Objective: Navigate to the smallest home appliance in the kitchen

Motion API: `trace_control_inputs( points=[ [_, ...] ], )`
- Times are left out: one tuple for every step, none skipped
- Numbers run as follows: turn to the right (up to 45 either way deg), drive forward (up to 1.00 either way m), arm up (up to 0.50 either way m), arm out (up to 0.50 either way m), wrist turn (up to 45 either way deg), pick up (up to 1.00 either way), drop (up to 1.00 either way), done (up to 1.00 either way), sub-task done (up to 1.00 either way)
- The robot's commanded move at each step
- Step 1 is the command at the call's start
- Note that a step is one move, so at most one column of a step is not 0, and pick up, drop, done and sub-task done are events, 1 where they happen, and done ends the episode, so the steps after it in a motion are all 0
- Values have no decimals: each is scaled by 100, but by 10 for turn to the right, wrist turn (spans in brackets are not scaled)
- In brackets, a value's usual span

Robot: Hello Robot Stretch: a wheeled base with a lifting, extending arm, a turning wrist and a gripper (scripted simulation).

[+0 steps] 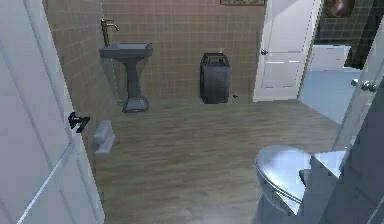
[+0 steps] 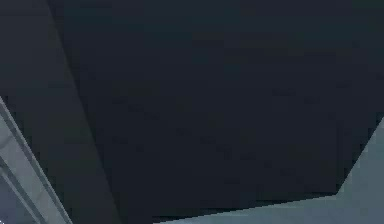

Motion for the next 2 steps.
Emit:
trace_control_inputs(
  points=[
    [60,0,0,0,0,0,0,0,0],
    [30,0,0,0,0,0,0,0,0]
  ],
)
